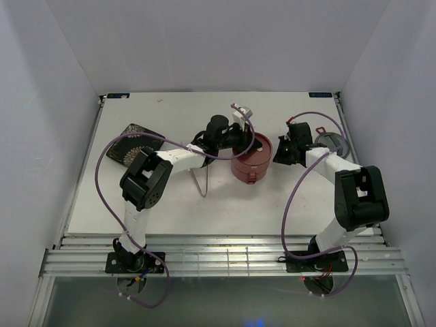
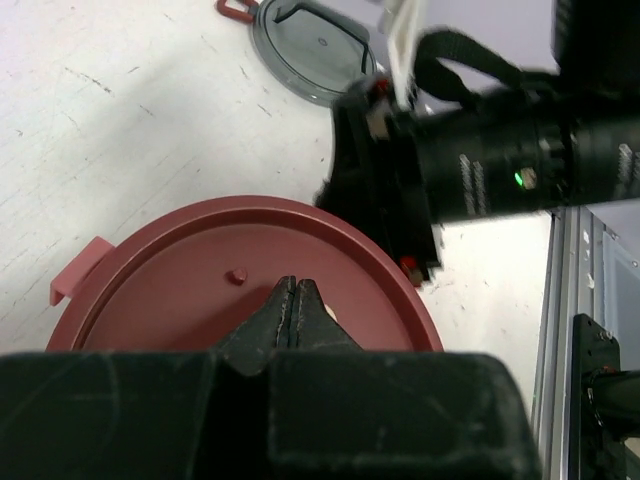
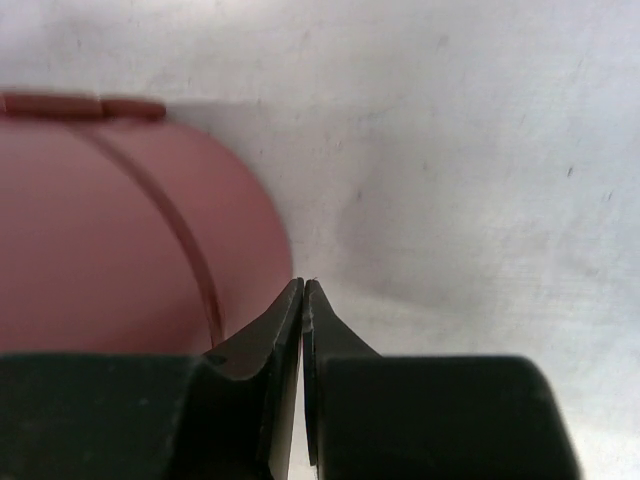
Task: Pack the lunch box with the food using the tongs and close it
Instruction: Close the fastener on the packing box.
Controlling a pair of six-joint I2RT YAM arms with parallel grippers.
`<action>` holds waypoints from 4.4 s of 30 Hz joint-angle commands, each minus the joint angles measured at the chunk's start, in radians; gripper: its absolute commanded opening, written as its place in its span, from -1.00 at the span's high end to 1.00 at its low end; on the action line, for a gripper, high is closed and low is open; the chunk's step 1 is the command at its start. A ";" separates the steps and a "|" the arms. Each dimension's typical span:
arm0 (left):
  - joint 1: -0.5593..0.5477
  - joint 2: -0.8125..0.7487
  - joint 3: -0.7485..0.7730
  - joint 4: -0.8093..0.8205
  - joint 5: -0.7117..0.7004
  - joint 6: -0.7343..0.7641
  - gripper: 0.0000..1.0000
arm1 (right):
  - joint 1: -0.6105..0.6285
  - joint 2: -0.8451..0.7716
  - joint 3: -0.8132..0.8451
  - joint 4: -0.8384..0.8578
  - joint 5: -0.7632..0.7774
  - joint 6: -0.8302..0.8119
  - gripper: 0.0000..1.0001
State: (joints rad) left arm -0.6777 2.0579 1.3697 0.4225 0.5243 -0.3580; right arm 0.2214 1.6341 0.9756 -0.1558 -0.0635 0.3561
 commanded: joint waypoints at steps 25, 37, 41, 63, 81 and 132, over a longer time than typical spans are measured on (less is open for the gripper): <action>0.003 0.033 -0.130 0.007 -0.038 -0.047 1.00 | 0.483 -0.376 -0.421 0.361 0.344 0.143 0.84; 0.003 0.053 -0.164 0.053 -0.006 -0.073 1.00 | 0.480 -0.313 -0.425 0.541 0.415 0.107 0.85; 0.004 0.045 -0.167 0.061 -0.006 -0.085 1.00 | 0.480 -0.379 -0.439 0.420 0.416 0.115 0.85; 0.003 0.018 -0.173 0.070 -0.004 -0.096 1.00 | 0.477 -0.352 -0.393 0.208 0.329 0.132 0.85; -0.011 0.016 -0.236 0.170 0.039 -0.174 1.00 | 0.458 -0.347 -0.517 0.576 0.590 0.109 0.85; 0.159 -0.067 -0.020 -0.076 0.023 -0.142 1.00 | 0.245 -0.106 -0.331 0.710 0.005 0.271 0.84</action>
State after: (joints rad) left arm -0.4797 1.9835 1.3262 0.3382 0.5396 -0.4885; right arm 0.4953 1.5551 0.6212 0.5022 -0.0166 0.6392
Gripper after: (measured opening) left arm 0.025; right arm 0.081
